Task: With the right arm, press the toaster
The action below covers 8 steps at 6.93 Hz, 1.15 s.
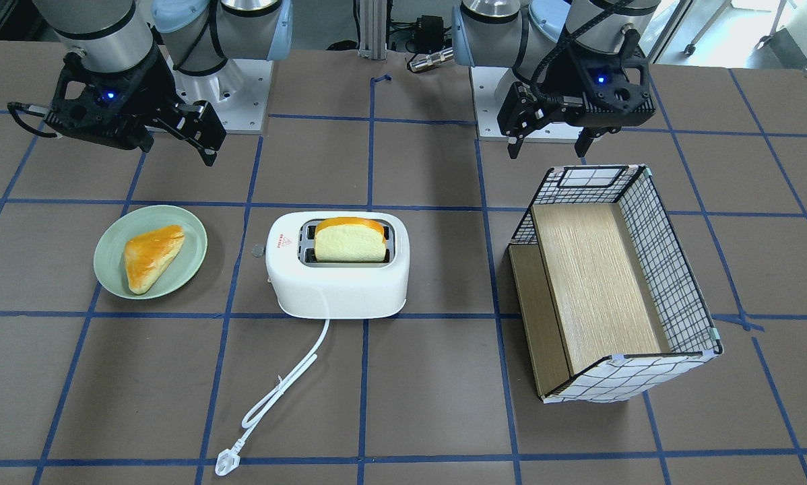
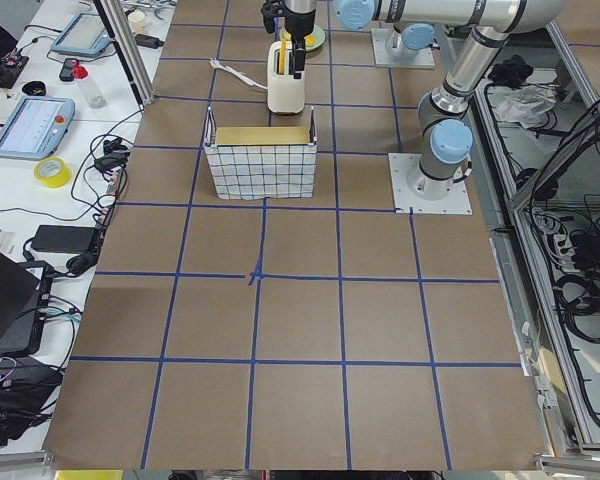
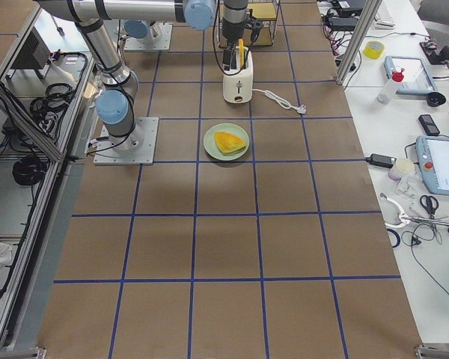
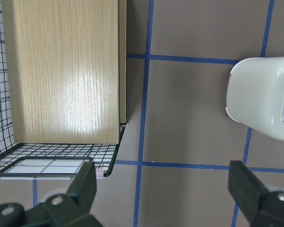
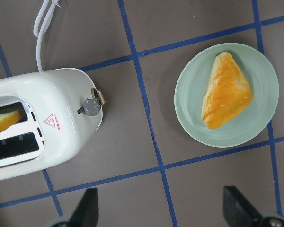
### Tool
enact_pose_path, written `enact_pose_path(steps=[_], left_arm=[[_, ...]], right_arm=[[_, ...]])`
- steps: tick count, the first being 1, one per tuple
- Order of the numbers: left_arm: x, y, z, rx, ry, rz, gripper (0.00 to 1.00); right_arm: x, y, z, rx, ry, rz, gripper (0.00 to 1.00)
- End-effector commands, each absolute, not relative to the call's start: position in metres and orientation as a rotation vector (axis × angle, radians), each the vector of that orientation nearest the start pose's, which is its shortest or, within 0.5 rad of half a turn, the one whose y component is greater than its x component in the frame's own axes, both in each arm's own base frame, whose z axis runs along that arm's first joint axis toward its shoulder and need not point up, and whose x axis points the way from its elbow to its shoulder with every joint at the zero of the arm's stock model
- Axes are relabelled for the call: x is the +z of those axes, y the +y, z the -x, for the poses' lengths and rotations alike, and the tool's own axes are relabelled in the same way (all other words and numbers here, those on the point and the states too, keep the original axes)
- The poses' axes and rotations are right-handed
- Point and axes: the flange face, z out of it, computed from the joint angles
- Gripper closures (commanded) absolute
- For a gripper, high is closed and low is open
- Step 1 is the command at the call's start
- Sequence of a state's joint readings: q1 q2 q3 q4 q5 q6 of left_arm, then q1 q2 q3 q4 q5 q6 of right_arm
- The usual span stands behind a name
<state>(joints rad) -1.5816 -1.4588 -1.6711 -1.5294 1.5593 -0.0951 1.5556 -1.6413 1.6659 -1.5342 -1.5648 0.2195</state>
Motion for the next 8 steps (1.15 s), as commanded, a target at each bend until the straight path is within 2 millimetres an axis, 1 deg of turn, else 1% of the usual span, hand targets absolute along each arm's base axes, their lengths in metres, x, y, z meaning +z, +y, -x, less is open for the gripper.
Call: enact_pose_path(steps=[1, 2, 3, 4, 5, 8], left_arm=[[0.4956, -0.4481, 0.1393, -0.084, 3.153, 0.133, 0.0], [0.4948, -0.448, 0.1392, -0.081, 3.151, 0.133, 0.0], [0.4955, -0.4481, 0.1392, -0.084, 3.151, 0.133, 0.0], [0.4948, -0.448, 0.1392, -0.081, 3.151, 0.133, 0.0], [0.4955, -0.4481, 0.1392, -0.084, 3.151, 0.133, 0.0], [0.4956, -0.4481, 0.1392, -0.084, 3.151, 0.133, 0.0]], right_arm=[[0.4714, -0.4577, -0.1271, 0.095, 3.117, -0.365, 0.5], [0.4714, -0.4579, -0.1264, 0.095, 3.117, -0.368, 0.76], [0.4714, -0.4579, -0.1264, 0.095, 3.117, -0.365, 0.94], [0.4713, -0.4577, -0.1262, 0.097, 3.12, -0.356, 1.0], [0.4714, -0.4579, -0.1262, 0.094, 3.123, -0.32, 1.0], [0.4723, -0.4633, -0.1253, 0.056, 3.101, -0.325, 1.0]])
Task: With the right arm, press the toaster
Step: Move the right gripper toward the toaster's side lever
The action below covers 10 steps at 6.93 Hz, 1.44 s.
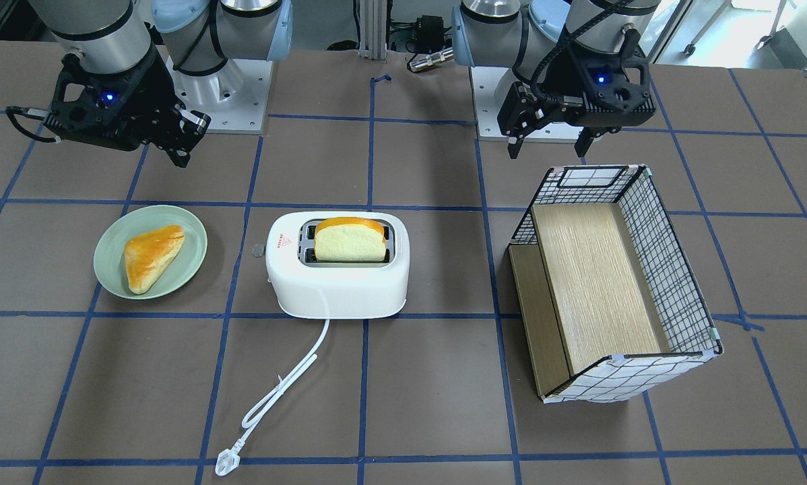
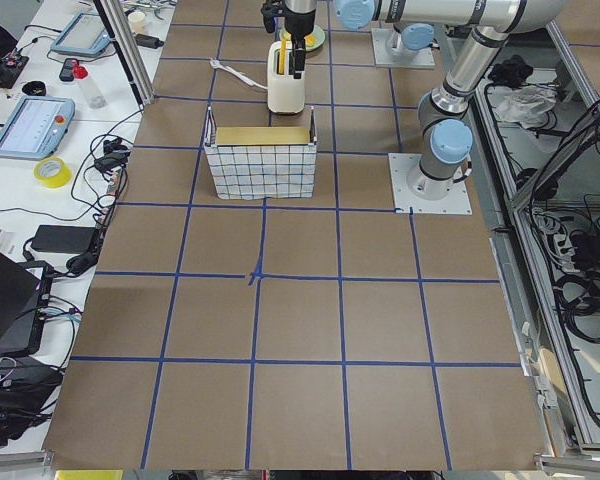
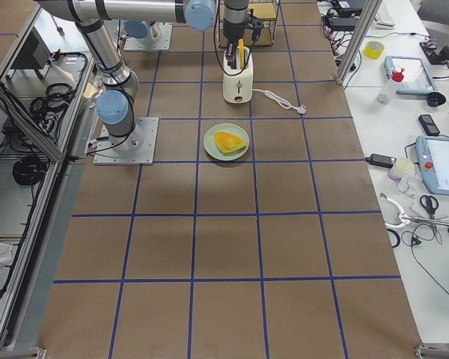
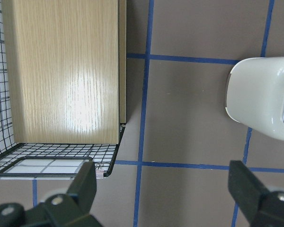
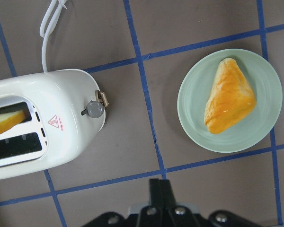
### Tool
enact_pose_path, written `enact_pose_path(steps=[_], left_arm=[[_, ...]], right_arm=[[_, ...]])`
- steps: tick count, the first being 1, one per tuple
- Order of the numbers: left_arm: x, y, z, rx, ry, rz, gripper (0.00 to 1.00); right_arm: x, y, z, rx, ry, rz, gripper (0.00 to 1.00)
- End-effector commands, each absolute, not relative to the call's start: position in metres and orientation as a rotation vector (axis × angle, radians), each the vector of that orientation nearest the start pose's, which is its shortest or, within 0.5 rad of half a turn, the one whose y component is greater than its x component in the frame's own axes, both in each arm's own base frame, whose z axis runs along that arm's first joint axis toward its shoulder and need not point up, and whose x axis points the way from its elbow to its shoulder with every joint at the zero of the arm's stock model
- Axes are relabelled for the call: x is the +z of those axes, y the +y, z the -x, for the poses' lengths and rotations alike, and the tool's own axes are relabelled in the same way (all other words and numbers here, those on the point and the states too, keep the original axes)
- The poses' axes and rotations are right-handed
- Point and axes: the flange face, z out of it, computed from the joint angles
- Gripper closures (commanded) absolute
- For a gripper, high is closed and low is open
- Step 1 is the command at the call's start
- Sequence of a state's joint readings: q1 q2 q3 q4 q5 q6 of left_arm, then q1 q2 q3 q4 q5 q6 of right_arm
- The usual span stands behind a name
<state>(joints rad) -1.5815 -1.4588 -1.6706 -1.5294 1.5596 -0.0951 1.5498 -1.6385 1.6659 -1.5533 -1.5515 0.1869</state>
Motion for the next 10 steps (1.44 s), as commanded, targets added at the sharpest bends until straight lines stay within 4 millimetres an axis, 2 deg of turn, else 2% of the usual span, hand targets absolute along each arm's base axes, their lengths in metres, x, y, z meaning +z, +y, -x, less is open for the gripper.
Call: enact_pose_path(steps=[1, 3, 5, 7, 10], left_arm=[[0.495, -0.448, 0.139, -0.081, 3.153, 0.133, 0.0], [0.495, -0.448, 0.139, -0.081, 3.151, 0.133, 0.0], [0.496, -0.448, 0.139, -0.084, 3.153, 0.133, 0.0], [0.495, -0.448, 0.139, -0.081, 3.151, 0.133, 0.0], [0.495, -0.448, 0.139, -0.081, 3.153, 0.133, 0.0]], right_arm=[[0.464, -0.471, -0.121, 0.076, 3.087, -0.344, 1.0], [0.456, -0.487, -0.104, 0.066, 3.012, -0.266, 1.0], [0.429, -0.499, -0.066, 0.102, 2.9, -0.3, 1.0], [0.393, -0.497, -0.074, 0.026, 2.799, -0.287, 1.0], [0.357, -0.495, -0.084, -0.013, 2.69, -0.274, 1.0]])
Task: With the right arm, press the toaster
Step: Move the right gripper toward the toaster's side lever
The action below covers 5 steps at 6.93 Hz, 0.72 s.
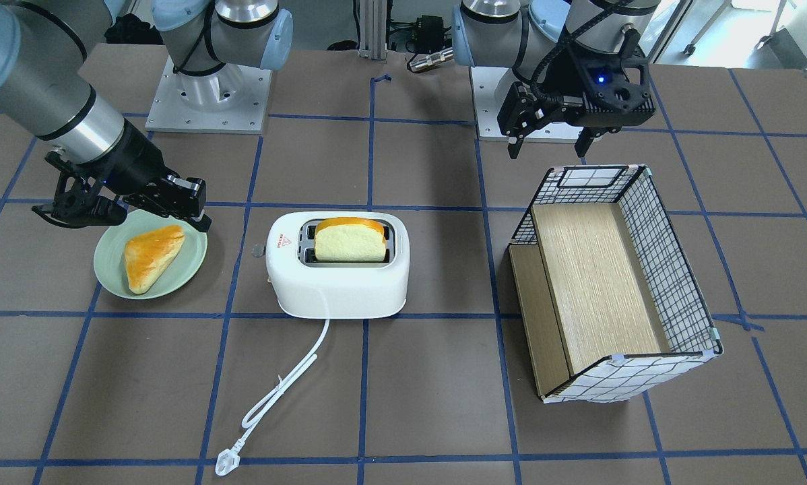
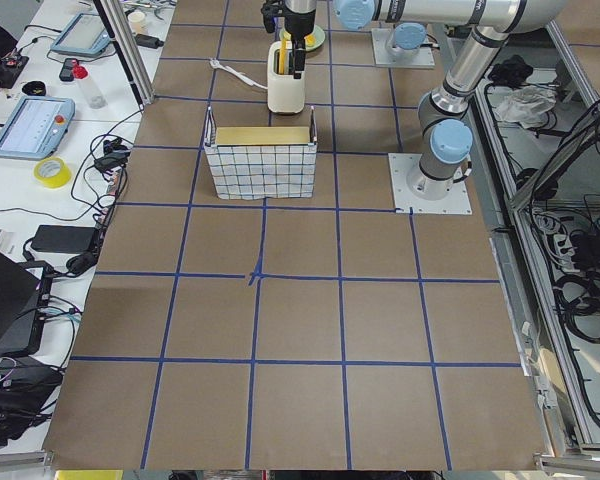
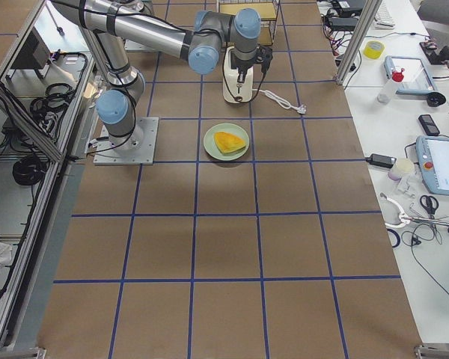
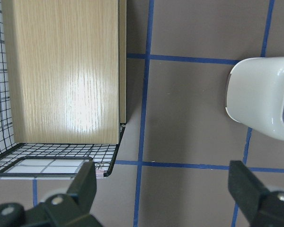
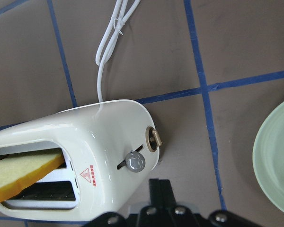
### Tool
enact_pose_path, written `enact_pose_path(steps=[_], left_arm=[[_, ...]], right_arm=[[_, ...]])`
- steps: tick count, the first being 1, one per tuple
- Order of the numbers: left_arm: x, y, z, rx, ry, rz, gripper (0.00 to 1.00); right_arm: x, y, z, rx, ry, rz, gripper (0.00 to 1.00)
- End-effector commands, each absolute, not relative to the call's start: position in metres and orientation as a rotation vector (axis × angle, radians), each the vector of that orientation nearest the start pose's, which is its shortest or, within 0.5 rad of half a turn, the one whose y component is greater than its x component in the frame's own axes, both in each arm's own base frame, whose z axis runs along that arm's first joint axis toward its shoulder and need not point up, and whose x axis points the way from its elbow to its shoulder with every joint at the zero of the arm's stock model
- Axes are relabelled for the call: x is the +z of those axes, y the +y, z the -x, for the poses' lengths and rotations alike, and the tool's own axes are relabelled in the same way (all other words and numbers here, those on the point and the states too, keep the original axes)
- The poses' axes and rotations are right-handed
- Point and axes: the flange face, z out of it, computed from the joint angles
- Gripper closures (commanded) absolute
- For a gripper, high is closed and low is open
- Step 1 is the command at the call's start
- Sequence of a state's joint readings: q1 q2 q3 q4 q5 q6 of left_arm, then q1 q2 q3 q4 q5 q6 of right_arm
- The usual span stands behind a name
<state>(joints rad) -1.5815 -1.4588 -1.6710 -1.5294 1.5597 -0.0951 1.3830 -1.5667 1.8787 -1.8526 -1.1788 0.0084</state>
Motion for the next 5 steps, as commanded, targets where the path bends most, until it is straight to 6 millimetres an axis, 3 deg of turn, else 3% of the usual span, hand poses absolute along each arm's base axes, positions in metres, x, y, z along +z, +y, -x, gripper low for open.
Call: enact_pose_path(steps=[1, 5], left_arm=[[0.495, -0.448, 0.139, -0.081, 3.153, 0.133, 0.0], [0.496, -0.448, 0.139, -0.084, 3.153, 0.133, 0.0]], right_arm=[[0.347, -0.493, -0.087, -0.024, 2.661, -0.272, 1.0], [0.31, -0.486, -0.092, -0.019, 2.623, -0.262, 1.0]])
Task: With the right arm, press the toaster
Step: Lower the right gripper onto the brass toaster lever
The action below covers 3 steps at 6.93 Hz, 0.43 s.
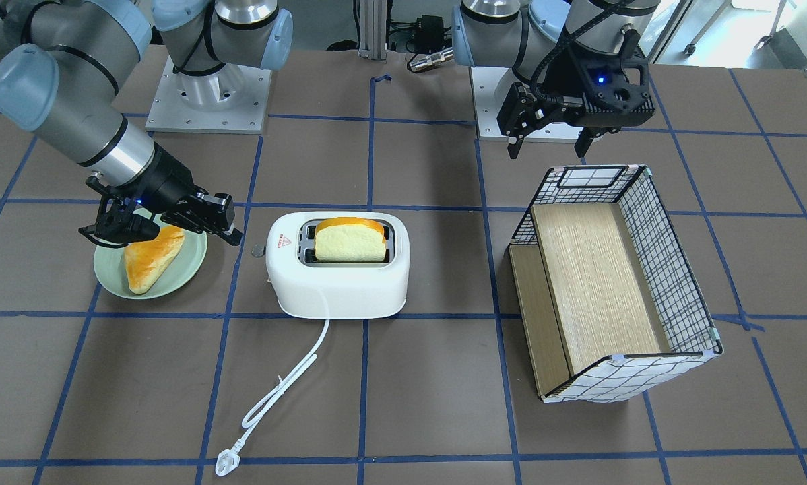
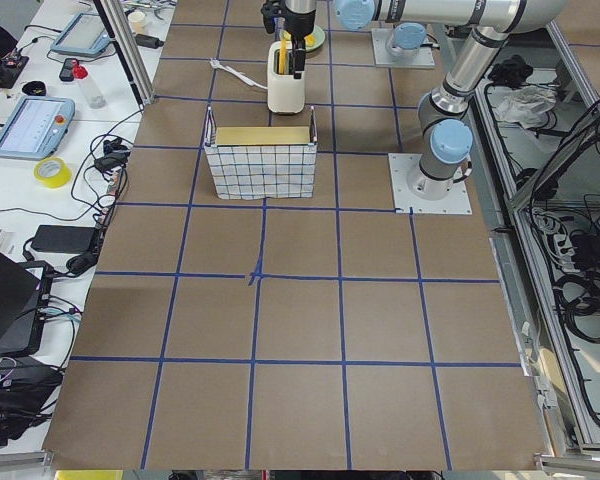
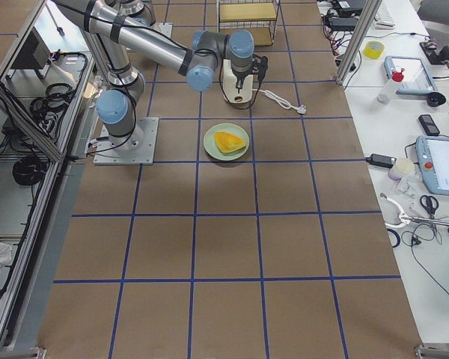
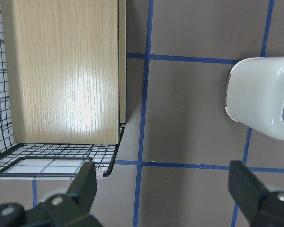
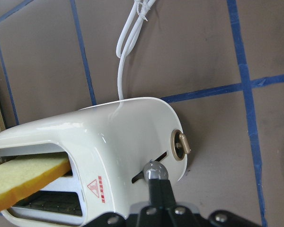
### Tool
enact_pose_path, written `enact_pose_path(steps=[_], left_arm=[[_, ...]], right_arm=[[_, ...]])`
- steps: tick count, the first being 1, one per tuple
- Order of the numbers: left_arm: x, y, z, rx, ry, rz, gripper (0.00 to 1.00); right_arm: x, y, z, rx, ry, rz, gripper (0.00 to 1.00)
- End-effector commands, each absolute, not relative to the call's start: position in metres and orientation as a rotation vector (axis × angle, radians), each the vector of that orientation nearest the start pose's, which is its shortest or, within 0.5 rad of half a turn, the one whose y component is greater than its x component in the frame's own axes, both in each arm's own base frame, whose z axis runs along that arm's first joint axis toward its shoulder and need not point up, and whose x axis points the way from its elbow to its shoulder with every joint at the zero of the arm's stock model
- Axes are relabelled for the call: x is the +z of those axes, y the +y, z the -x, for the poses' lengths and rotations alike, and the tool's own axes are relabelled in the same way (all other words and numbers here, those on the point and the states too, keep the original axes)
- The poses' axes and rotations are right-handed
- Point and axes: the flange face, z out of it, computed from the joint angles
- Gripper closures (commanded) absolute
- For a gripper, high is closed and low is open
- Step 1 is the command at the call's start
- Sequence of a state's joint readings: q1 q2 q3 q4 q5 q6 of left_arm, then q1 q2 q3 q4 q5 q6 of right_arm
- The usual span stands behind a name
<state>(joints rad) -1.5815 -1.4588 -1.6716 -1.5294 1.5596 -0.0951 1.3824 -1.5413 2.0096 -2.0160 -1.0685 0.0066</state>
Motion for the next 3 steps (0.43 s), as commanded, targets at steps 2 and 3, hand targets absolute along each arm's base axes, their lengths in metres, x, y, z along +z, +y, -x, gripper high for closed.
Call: enact_pose_path(steps=[2, 3], left_arm=[[0.4948, -0.448, 0.1392, -0.081, 3.151, 0.133, 0.0], [0.4948, -0.448, 0.1392, -0.081, 3.151, 0.133, 0.0]], right_arm=[[0.304, -0.4843, -0.0959, -0.011, 2.589, -0.258, 1.0], [0.3029, -0.4833, -0.098, -0.006, 2.567, -0.259, 1.0]])
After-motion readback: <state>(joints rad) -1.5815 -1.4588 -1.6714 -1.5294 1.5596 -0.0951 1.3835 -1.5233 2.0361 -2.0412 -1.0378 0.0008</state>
